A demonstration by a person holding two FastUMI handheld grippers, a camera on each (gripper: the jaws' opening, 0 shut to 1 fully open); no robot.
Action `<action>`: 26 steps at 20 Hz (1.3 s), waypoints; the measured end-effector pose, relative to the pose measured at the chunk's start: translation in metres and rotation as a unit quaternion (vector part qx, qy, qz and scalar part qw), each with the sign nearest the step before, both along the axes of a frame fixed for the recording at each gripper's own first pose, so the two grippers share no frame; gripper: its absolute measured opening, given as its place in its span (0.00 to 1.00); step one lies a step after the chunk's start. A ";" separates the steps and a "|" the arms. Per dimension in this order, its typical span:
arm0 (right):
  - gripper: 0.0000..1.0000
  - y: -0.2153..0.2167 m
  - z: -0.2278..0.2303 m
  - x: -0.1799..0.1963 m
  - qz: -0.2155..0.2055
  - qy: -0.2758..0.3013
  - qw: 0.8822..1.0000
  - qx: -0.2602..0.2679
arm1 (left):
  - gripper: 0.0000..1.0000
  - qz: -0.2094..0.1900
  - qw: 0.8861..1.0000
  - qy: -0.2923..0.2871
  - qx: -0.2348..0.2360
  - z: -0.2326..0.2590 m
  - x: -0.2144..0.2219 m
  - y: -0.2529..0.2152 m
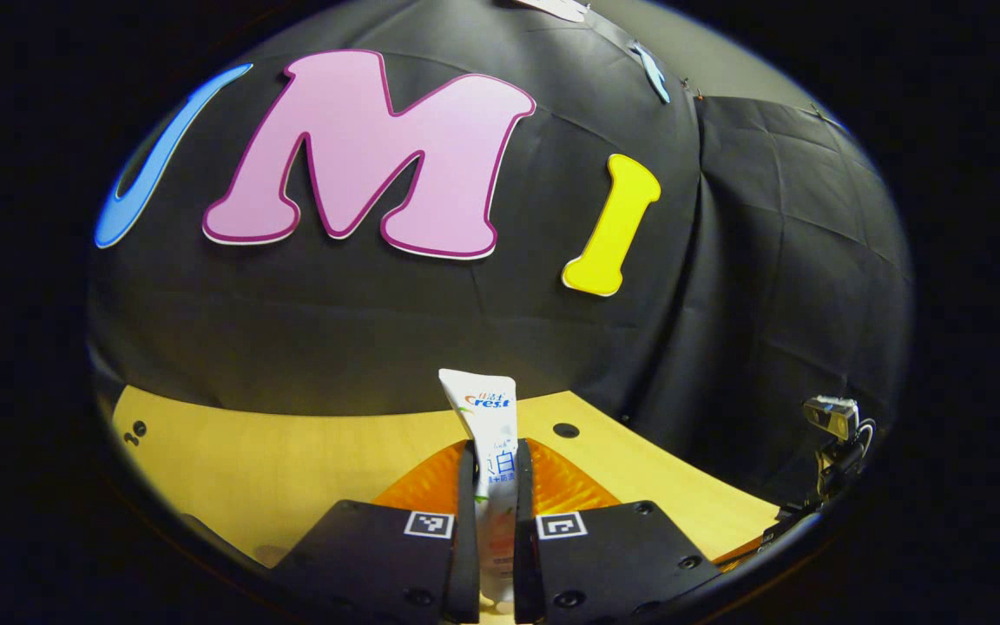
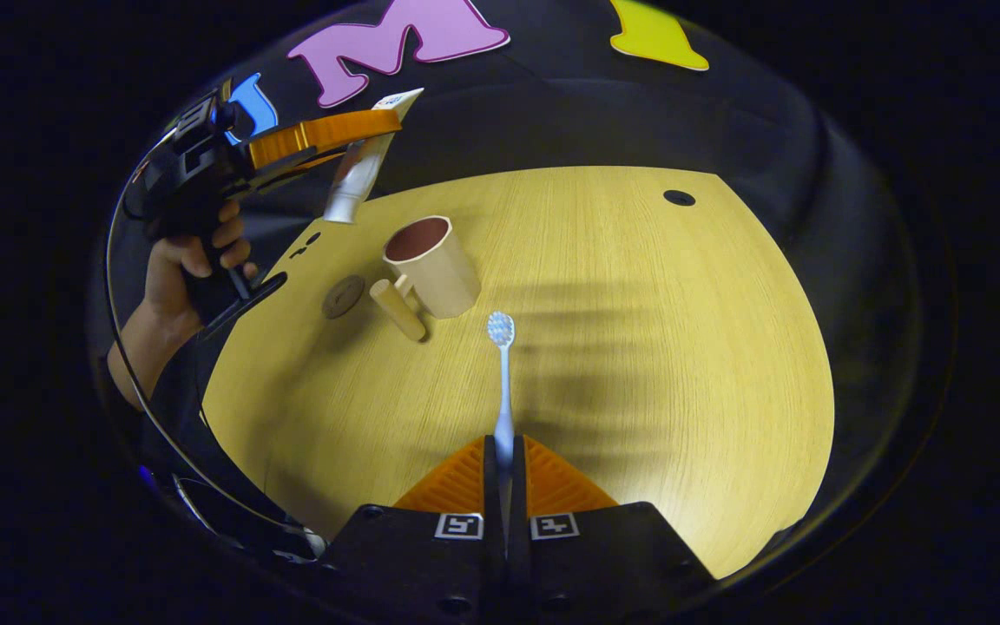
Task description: Put the toothbrush and toothpaste on the desktop into the cup, then pick up the cup and place it on the coaster on the desktop.
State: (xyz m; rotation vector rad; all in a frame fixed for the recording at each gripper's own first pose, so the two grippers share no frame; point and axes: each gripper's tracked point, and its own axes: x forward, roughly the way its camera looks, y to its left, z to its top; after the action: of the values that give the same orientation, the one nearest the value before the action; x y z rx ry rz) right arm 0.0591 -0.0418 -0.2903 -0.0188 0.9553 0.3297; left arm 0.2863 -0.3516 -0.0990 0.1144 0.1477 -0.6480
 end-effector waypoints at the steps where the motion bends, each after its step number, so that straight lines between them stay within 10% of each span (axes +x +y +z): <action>1: 0.05 -0.002 -0.005 -0.002 -0.004 0.004 1.000 -0.002 | 0.20 -0.005 1.000 -0.008 0.003 -0.004 0.004 -0.005; 18: 0.05 0.002 -0.029 0.035 -0.033 -0.051 0.997 0.043 | 0.35 0.028 0.998 -0.053 0.018 -0.080 0.031 0.029; 23: 0.05 0.021 -0.003 0.071 -0.041 -0.106 0.990 0.087 | 0.98 0.049 0.996 -0.074 -0.011 -0.064 -0.003 0.053; 26: 0.05 0.035 0.019 0.100 -0.040 -0.147 0.982 0.111 | 0.97 0.072 0.994 -0.075 -0.017 -0.062 -0.034 0.080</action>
State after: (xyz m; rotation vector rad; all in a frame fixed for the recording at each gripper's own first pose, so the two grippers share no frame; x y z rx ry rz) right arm 0.1594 -0.0069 -0.2715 0.1705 0.6202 0.3468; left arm 0.2524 -0.2719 -0.1607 0.1178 -0.0004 -0.4951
